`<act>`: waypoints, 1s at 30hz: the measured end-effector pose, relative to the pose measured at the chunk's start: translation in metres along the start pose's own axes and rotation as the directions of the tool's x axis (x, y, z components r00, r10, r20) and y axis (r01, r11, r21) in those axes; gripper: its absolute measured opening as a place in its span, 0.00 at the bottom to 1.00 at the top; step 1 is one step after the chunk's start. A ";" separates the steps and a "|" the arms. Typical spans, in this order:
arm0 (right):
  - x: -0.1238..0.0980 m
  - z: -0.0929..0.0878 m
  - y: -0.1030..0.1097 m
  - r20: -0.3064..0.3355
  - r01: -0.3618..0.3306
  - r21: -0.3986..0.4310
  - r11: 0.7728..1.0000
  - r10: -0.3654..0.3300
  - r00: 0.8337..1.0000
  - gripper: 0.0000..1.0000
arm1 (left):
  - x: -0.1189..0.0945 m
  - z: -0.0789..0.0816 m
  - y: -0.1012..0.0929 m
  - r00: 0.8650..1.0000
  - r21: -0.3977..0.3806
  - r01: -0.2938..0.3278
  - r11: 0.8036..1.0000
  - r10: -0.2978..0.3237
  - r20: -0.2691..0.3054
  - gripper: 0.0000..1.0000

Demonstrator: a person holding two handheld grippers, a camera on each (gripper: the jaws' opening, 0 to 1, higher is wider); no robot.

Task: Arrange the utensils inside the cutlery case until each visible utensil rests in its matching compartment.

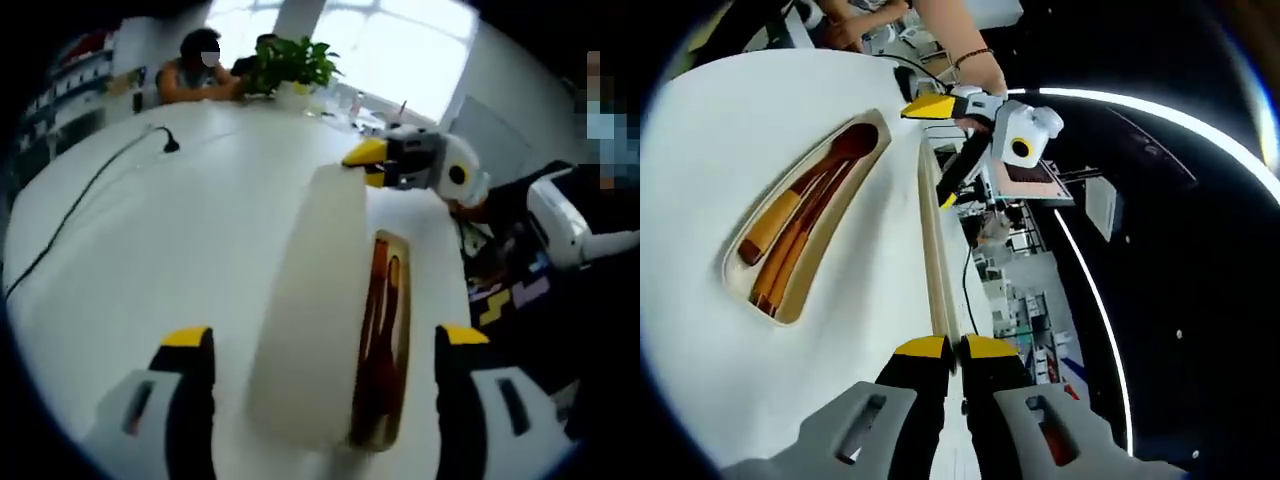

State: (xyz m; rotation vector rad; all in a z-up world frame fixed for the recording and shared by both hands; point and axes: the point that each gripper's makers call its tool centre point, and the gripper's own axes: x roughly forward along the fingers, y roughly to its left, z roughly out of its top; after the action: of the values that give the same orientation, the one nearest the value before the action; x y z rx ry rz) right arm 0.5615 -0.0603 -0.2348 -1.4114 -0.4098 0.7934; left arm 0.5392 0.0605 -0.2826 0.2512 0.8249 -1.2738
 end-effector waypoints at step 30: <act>-0.019 0.013 -0.012 -0.010 0.106 -0.155 0.982 -0.109 0.994 0.03 | 0.018 0.005 -0.017 0.981 0.087 0.033 0.996 -0.015 -0.191 0.48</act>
State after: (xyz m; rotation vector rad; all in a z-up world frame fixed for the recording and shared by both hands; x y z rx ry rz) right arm 0.5422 -0.0642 -0.2173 -1.5263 -0.5378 0.6715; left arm 0.5266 0.0387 -0.2862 0.4420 0.9364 -1.3253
